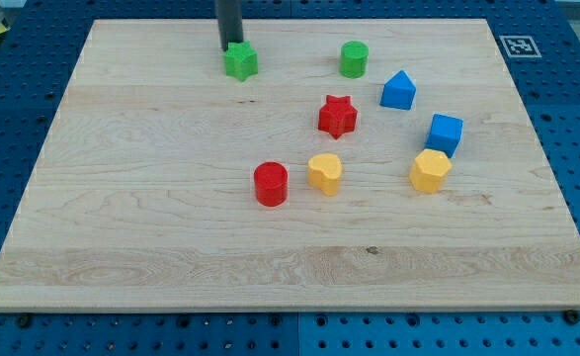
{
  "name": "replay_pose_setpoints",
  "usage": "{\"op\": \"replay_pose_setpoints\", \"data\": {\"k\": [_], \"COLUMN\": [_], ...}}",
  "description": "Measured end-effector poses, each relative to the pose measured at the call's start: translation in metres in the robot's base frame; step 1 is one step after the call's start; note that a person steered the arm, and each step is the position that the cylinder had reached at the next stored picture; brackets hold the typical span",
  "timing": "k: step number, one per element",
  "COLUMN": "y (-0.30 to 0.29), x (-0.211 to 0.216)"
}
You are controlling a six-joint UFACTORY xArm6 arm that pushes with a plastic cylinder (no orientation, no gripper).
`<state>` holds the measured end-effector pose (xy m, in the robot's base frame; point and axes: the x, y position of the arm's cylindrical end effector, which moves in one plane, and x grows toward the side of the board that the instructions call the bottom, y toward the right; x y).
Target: Push the green circle towards center
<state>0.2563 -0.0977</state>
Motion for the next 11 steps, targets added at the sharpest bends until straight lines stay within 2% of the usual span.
{"op": "replay_pose_setpoints", "data": {"k": [7, 10, 11], "y": [0.02, 0.05, 0.051], "x": [0.006, 0.042, 0.023]}}
